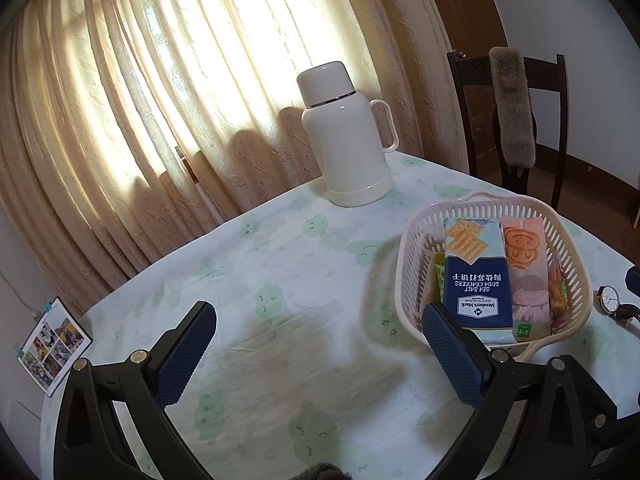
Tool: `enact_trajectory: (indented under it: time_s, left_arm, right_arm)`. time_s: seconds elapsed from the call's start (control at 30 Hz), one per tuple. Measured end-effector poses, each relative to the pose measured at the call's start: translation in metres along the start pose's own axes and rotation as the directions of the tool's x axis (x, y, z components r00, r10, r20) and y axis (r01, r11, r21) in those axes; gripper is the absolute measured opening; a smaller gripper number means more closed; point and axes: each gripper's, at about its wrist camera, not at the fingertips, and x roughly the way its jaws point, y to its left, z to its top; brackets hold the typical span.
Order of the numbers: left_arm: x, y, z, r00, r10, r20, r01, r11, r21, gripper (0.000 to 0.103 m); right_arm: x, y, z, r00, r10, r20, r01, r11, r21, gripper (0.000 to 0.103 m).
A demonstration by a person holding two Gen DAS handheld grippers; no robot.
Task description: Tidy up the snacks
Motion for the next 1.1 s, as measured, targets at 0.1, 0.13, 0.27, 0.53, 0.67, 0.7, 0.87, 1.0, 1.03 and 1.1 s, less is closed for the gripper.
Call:
enact_trajectory:
  time_s: [0.1,0.13,0.27,0.53,0.67,0.7,0.87,1.0,1.03,1.1]
  left_arm:
    - [0.0,-0.001,-0.002,1.0,0.001,0.0,-0.001,1.0,0.01,0.103]
    - [0.0,-0.002,-0.002,1.0,0.001,-0.001,-0.001,1.0,0.016,0.103]
    - [0.002,-0.003,-0.006,1.0,0.015,-0.006,-0.015,0.999,0.03,0.103]
    - [0.004,-0.001,-0.012,1.0,0.02,-0.015,-0.019,0.998,0.051,0.103]
    - [0.005,-0.001,-0.015,1.0,0.017,-0.02,-0.015,0.998,0.061,0.103]
    - [0.005,-0.001,-0.015,1.0,0.016,-0.021,-0.015,0.998,0.063,0.103]
    - [0.006,0.001,-0.018,1.0,0.016,-0.026,-0.014,0.997,0.073,0.103]
    - [0.008,0.0,-0.02,0.999,0.018,-0.031,-0.015,0.997,0.079,0.103]
    - [0.008,0.001,-0.02,0.999,0.018,-0.032,-0.015,0.997,0.079,0.103]
    - [0.008,0.001,-0.021,0.999,0.017,-0.032,-0.014,0.997,0.08,0.103]
  right_arm:
    - [-0.002,0.001,0.001,1.0,-0.002,0.004,0.003,1.0,-0.003,0.1]
    - [-0.002,0.001,0.001,1.0,-0.004,0.005,0.004,1.0,-0.004,0.1]
    - [-0.002,0.001,0.002,1.0,-0.011,0.007,0.011,1.0,-0.006,0.1]
    - [0.0,-0.002,0.002,1.0,-0.02,0.002,0.02,1.0,0.005,0.1]
    - [0.0,-0.002,0.002,1.0,-0.02,0.002,0.02,1.0,0.005,0.1]
    - [0.0,-0.002,0.003,1.0,-0.02,0.003,0.02,1.0,0.007,0.1]
    - [0.002,-0.003,0.004,1.0,-0.021,0.003,0.021,1.0,0.013,0.1]
    - [0.002,-0.002,0.004,1.0,-0.02,0.002,0.02,1.0,0.014,0.1]
    - [0.002,-0.002,0.004,1.0,-0.02,0.002,0.02,1.0,0.014,0.1]
    - [0.002,-0.002,0.004,1.0,-0.018,0.002,0.018,1.0,0.013,0.1]
